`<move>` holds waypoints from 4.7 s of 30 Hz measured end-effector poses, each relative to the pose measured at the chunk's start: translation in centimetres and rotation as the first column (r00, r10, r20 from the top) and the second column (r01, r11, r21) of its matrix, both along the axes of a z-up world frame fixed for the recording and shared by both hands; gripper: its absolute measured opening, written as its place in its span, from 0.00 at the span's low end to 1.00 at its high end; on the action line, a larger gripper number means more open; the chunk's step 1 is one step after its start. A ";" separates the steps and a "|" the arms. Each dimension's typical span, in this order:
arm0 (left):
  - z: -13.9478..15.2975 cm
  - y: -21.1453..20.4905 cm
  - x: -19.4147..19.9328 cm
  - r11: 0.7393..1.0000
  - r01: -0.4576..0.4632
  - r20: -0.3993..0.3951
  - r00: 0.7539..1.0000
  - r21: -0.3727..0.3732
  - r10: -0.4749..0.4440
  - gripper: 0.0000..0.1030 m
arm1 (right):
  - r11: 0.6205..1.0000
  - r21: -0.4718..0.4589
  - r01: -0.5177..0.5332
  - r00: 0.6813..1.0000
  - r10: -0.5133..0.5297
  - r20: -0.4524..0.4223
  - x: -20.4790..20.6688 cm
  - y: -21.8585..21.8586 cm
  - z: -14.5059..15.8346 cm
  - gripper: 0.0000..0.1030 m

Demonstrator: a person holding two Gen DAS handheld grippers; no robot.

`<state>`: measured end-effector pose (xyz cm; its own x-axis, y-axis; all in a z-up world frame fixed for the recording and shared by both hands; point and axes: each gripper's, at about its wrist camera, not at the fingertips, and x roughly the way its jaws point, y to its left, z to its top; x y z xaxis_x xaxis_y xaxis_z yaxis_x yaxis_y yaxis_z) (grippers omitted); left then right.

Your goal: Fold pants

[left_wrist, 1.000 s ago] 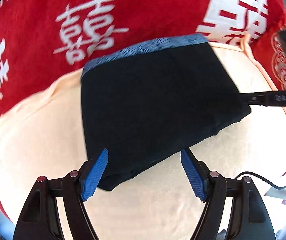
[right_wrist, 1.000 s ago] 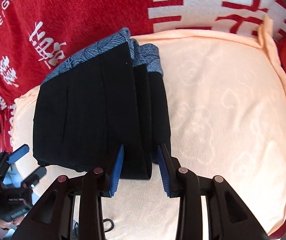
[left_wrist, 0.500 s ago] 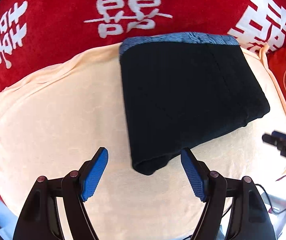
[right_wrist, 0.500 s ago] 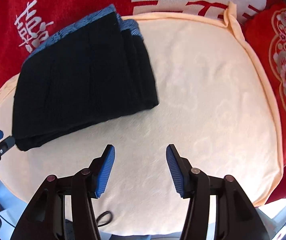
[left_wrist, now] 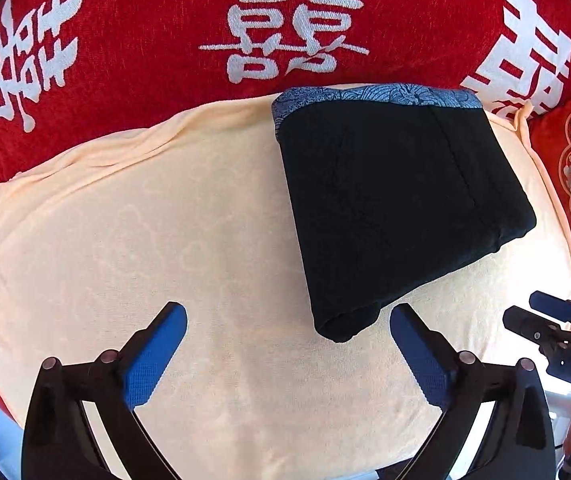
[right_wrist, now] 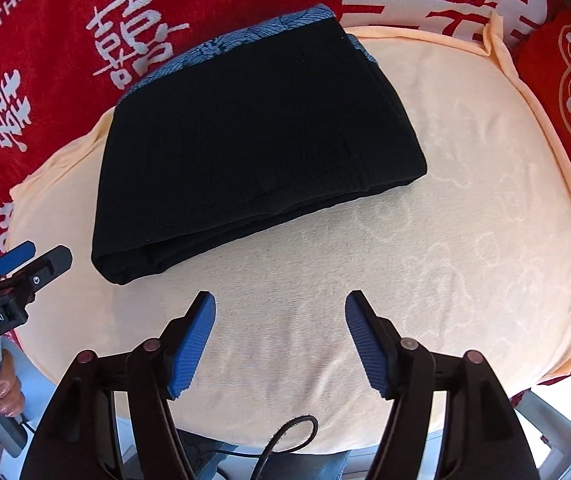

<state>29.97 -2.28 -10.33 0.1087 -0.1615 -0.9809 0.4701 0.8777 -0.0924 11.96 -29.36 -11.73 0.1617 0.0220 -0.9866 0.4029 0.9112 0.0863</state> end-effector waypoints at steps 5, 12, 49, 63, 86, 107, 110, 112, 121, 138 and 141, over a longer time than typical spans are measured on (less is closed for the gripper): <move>-1.0 0.0 -0.3 1.000 0.002 -0.030 1.000 0.011 -0.002 0.99 | 1.000 0.009 0.016 0.999 -0.016 0.031 -0.7 1.1 0.2 0.76; -1.5 -0.8 -0.4 1.000 -0.018 -0.039 0.999 0.022 0.019 0.99 | 0.999 0.017 -0.041 0.998 0.040 0.049 0.9 1.3 0.2 0.78; -4.3 -9.1 4.6 0.975 -0.181 -0.042 0.981 0.130 0.188 0.99 | 0.985 0.160 -0.069 0.997 0.061 0.052 7.3 -14.0 -0.8 0.78; -5.6 -8.9 6.1 0.978 -0.201 -0.093 0.974 0.053 0.205 0.99 | 0.946 0.322 -0.039 0.997 0.016 0.074 7.4 -16.5 -3.2 0.79; -11.3 -5.2 9.5 0.935 -0.183 -0.337 0.939 -0.305 0.073 0.99 | 0.771 0.618 -0.156 0.987 0.096 0.129 10.4 -18.9 -9.0 0.80; -3.6 -3.5 5.7 0.924 -0.143 -0.240 0.969 -0.355 0.058 0.63 | 0.747 0.662 -0.065 0.991 -0.028 0.129 7.5 -17.3 -4.4 0.42; -2.0 -2.3 4.0 0.923 -0.122 -0.243 0.970 -0.366 0.032 0.63 | 0.739 0.671 -0.057 0.989 -0.050 0.139 5.0 -16.2 -2.9 0.42; -1.0 -1.1 2.8 0.922 -0.114 -0.244 0.970 -0.369 0.022 0.63 | 0.735 0.676 -0.048 0.987 -0.067 0.143 3.2 -14.9 -2.3 0.42; -2.5 4.5 -2.7 0.947 -0.126 -0.223 0.973 -0.296 0.060 0.63 | 0.748 0.664 -0.013 0.989 -0.087 0.117 -2.0 -9.0 -3.9 0.42; -4.1 4.3 -6.2 0.998 -0.035 -0.084 0.996 -0.047 0.031 0.99 | 0.907 0.416 0.059 0.997 -0.073 0.018 -3.0 -6.1 -5.0 0.77; -2.7 4.0 -7.8 1.000 0.012 -0.060 0.998 -0.014 -0.013 0.99 | 0.942 0.330 0.064 0.998 -0.066 -0.006 -4.0 -5.2 -3.6 0.78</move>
<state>22.18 1.73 -13.00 0.0475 -0.1755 -0.9833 0.4746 0.8702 -0.1324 7.97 -34.52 -15.34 0.1784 0.3350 -0.9252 0.4589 0.8034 0.3794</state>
